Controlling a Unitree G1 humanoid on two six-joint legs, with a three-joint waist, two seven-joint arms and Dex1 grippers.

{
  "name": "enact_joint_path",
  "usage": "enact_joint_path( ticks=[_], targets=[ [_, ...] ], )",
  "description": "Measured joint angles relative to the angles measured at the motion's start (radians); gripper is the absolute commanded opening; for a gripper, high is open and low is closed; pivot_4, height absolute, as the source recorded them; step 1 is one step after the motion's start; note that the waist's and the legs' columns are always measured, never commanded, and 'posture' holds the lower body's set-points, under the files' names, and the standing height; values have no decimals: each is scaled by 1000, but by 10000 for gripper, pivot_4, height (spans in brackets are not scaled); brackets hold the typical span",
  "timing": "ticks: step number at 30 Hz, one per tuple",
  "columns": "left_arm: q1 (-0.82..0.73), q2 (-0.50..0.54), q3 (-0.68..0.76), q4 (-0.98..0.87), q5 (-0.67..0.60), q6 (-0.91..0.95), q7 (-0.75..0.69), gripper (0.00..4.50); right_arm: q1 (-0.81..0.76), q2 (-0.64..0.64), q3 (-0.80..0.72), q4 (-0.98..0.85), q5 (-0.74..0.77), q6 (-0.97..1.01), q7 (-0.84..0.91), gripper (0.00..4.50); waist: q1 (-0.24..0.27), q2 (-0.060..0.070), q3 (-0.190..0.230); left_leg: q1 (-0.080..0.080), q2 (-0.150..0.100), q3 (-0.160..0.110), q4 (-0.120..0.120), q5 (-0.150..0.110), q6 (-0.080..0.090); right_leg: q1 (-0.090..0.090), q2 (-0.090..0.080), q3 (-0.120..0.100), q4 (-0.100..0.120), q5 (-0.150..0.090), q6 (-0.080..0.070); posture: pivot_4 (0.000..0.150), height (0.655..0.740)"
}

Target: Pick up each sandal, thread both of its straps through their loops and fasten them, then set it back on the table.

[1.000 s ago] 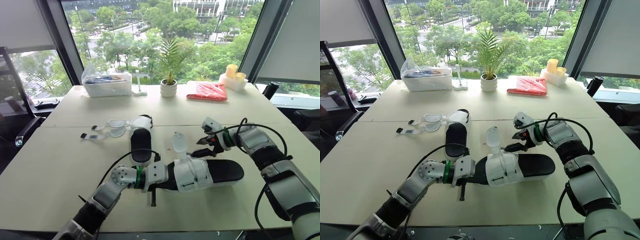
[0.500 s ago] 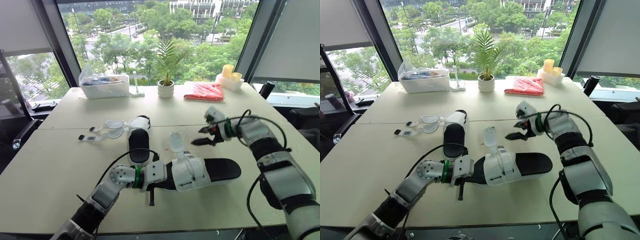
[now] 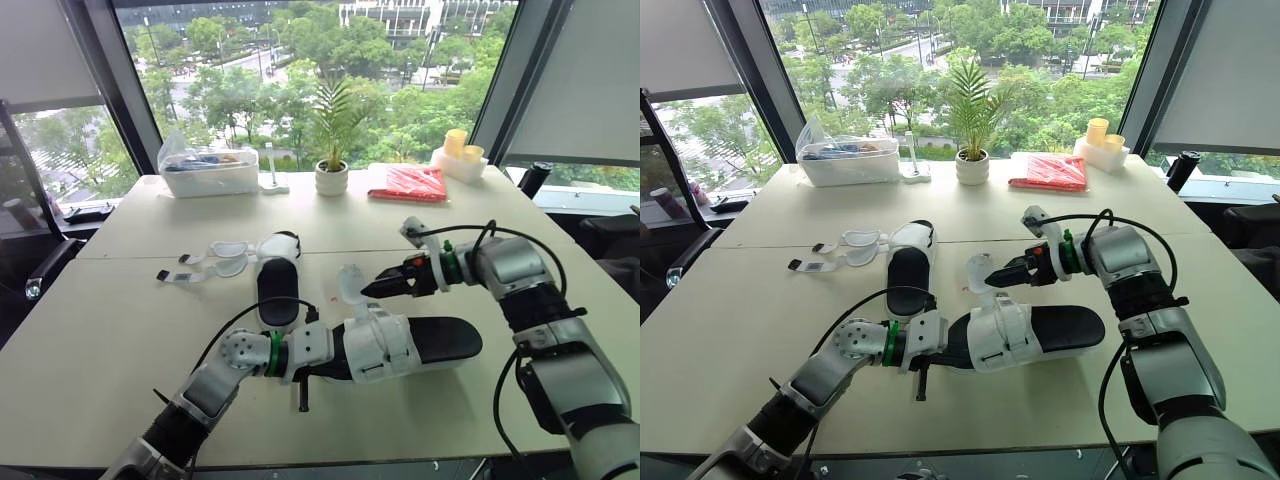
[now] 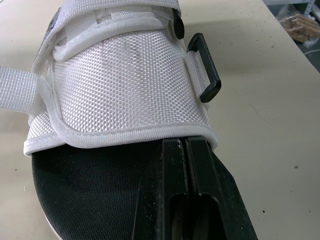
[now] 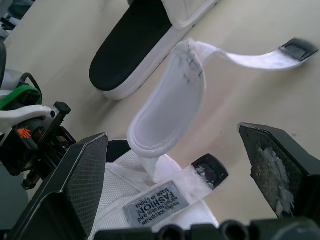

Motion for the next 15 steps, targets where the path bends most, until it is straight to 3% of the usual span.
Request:
enact_joint_path(
  ticks=[7, 15],
  targets=[
    [3, 3, 1, -6, 0, 3, 2, 0, -34, 169, 0, 128, 49, 22, -29, 44696, -1, 0, 0, 0, 0, 0, 0, 0, 0, 0, 0, 0, 1, 0, 0, 1500, 7400],
    [11, 4, 1, -20, 1, 16, 13, 0, -214, 276, -153, 403, 95, -47, -101, 44696, -1, 0, 0, 0, 0, 0, -1, 0, -1, -1, 1, 0, 2, 0, 0, 1500, 7400]
  ],
)
